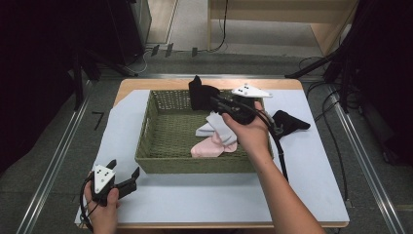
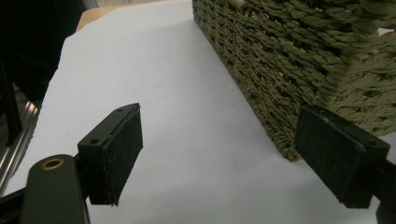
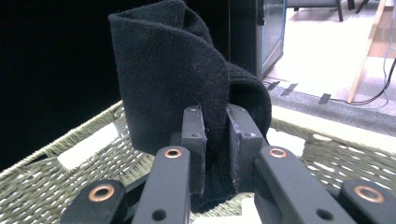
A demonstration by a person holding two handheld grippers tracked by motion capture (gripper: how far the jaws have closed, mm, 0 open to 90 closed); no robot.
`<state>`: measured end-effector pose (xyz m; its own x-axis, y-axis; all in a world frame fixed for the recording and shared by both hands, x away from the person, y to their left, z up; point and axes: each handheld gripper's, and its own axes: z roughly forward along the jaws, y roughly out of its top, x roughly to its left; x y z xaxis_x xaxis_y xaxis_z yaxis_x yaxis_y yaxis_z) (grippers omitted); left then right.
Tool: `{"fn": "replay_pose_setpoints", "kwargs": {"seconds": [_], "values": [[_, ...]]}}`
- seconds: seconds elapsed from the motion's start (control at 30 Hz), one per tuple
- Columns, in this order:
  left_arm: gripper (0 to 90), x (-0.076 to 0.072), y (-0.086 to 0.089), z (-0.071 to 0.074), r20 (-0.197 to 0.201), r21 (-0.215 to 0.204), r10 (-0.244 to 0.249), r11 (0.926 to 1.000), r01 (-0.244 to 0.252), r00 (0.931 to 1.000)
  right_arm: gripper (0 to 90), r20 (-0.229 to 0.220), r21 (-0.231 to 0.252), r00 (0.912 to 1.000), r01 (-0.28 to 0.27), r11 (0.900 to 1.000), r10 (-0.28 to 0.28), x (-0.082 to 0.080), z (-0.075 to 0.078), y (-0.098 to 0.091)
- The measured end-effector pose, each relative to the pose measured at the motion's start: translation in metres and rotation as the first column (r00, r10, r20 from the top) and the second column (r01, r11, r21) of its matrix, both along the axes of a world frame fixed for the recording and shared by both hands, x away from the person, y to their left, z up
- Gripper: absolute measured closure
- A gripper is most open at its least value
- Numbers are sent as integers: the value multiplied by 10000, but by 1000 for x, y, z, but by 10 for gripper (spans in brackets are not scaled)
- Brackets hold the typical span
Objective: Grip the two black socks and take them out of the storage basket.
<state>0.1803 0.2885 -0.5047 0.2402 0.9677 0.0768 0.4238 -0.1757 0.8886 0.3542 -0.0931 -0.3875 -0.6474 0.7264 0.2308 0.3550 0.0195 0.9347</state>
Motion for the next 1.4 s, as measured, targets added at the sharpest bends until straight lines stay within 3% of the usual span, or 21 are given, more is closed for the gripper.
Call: {"fn": "replay_pose_setpoints", "kwargs": {"seconds": [0.37, 0.5, 0.77, 1.1, 1.3, 1.4], "values": [[171, 0, -1, 0, 11, 71, 21, 10000, -21, 10000, 796, 241, 679, 9956, 892, 9937, -910, -12, 4, -55], [171, 0, -2, 0, 21, 76, 23, 10000, -23, 10000, 796, 145, 982, 9902, 1368, 9857, -1389, -14, 1, -78], [171, 0, -3, 0, 9, 224, 19, 9997, -20, 10000, 792, -188, 1134, 9727, 2318, 9661, -2312, -16, -13, -116], [171, 0, -5, -1, 20, 488, -16, 9988, 15, 10000, 787, -542, 1041, 9561, 2922, 9507, -2880, -17, -34, -138], [171, 0, -5, -1, 4, 468, -20, 9989, 20, 10000, 786, -715, 856, 9487, 3134, 9458, -3079, -16, -44, -145], [171, 0, -5, -1, -2, 470, -22, 9989, 22, 10000, 784, -751, 517, 9474, 3154, 9475, -3112, -17, -52, -146]]}}
